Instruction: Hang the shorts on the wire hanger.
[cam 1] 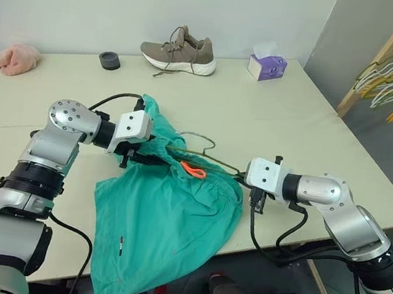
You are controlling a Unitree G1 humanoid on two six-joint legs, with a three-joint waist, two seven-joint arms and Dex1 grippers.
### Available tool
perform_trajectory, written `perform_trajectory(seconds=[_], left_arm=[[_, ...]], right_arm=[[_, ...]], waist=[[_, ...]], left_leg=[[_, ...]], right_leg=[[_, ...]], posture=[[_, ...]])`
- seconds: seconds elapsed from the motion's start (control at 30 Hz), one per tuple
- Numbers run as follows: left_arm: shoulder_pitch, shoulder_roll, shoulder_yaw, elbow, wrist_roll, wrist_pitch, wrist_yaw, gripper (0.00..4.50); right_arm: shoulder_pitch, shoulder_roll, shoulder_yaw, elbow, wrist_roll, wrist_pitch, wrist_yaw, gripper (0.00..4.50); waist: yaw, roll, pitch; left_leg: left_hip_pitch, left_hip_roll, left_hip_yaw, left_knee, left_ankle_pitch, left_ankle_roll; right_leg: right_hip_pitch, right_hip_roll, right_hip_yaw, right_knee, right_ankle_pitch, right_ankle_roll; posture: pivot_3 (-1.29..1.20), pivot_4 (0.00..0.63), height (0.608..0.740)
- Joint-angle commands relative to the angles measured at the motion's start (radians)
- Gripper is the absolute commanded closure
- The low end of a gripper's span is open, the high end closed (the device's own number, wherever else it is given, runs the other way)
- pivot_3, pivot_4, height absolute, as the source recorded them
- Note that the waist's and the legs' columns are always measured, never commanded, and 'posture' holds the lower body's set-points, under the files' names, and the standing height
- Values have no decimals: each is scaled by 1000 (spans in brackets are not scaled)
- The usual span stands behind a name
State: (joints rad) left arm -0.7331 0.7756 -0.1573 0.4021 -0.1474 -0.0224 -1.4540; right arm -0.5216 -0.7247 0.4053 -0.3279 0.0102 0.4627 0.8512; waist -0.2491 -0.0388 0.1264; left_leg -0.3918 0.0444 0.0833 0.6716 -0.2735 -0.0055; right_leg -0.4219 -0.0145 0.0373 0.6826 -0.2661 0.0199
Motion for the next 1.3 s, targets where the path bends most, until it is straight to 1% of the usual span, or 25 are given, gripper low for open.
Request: perform_trajectory(seconds=[0.03,0.07,0.13,0.33,0.37,0.4,0.43,0.57,0.63,0.73,0.77,0.8,0.83,0.87,0.9,1.03,1.23,1.3], left_arm=[[4,-3,0,-36,-5,6,-7,3777],[5,-2,0,-37,-4,8,-8,4099],[7,-2,2,-39,-2,10,-10,4416],[19,4,2,-51,3,21,-15,4445],[22,7,2,-55,4,25,-17,4445],[27,10,1,-61,5,28,-20,4445],[32,12,1,-66,5,30,-22,4449],[46,22,2,-82,6,37,-24,4500],[51,25,1,-88,6,38,-22,4500],[51,22,2,-87,8,40,-13,4500],[48,20,2,-83,10,39,-10,4500],[45,17,2,-79,11,38,-5,4500],[43,15,2,-76,13,37,-2,4500],[41,12,2,-74,13,36,1,4500],[41,11,2,-74,13,36,3,4500],[41,8,2,-77,13,34,8,4500],[37,4,5,-80,9,36,17,4500],[37,4,7,-84,7,39,20,4500]], right_arm=[[-23,14,-40,-59,-1,-41,10,4500],[-23,16,-41,-59,-1,-42,11,4500],[-22,20,-43,-58,-2,-46,16,4500],[14,-13,-41,-49,-26,-129,65,4500],[25,-30,-51,-36,-36,-155,68,4109],[39,-60,-63,-23,-43,-188,82,3996],[53,-87,-77,-11,-44,-211,96,3747],[88,-194,-155,61,-42,-282,130,2458],[115,-246,-202,89,-28,-278,147,1745],[201,-269,-290,42,87,-126,184,755],[238,-242,-325,4,146,-47,169,376],[281,-196,-352,-49,215,48,137,90],[316,-146,-372,-98,265,129,98,90],[340,-71,-387,-141,302,206,32,90],[352,-22,-395,-170,321,258,-14,90],[384,159,-377,-233,339,395,-183,90],[391,311,-333,-210,342,483,-320,90],[387,334,-318,-190,332,503,-348,90]], waist=[[0,0,0],[0,0,0],[0,0,0],[1,0,0],[0,0,0],[1,0,0],[1,0,0],[4,0,0],[5,1,0],[5,0,0],[5,0,0],[5,-1,-1],[3,-1,-1],[1,-1,-1],[-1,0,-1],[1,1,-1],[7,0,-2],[6,0,-2]], left_leg=[[0,0,0,0,0,0],[0,0,0,0,0,0],[-1,0,0,0,0,0],[-3,0,-2,4,0,0],[-3,0,-2,4,0,1],[-3,0,-2,4,-1,1],[-3,0,-2,5,-1,1],[-4,-1,-2,6,-1,1],[-4,-1,-2,6,-1,2],[-4,-1,-2,6,-1,2],[-3,0,-2,6,-1,2],[-3,0,-2,6,-1,2],[-3,1,-3,6,-1,2],[-2,2,-3,6,-1,2],[-2,2,-3,5,-1,2],[-2,2,-2,6,-2,1],[-3,0,-2,6,-2,2],[-3,0,-2,6,-2,2]], right_leg=[[0,0,0,0,0,0],[0,0,0,0,0,0],[0,0,0,0,0,0],[0,0,-1,0,0,0],[0,0,-2,0,0,0],[0,0,-2,0,0,0],[0,0,-2,0,0,0],[0,0,-2,0,1,1],[0,0,-2,0,1,1],[1,0,-2,0,1,1],[1,0,-2,0,1,1],[1,0,-2,0,1,1],[1,0,-2,0,1,1],[1,1,-2,0,1,1],[1,1,-2,1,1,1],[0,1,0,3,1,1],[1,0,-1,3,1,1],[0,0,-1,3,1,1]], posture=[[-245,90,740],[-244,91,740],[-244,92,740],[-244,91,740],[-243,90,740],[-242,91,740],[-241,91,740],[-244,93,740],[-248,95,740],[-251,97,740],[-255,98,740],[-258,99,740],[-258,99,740],[-259,99,740],[-258,99,740],[-258,99,740],[-255,98,740],[-251,98,740]])
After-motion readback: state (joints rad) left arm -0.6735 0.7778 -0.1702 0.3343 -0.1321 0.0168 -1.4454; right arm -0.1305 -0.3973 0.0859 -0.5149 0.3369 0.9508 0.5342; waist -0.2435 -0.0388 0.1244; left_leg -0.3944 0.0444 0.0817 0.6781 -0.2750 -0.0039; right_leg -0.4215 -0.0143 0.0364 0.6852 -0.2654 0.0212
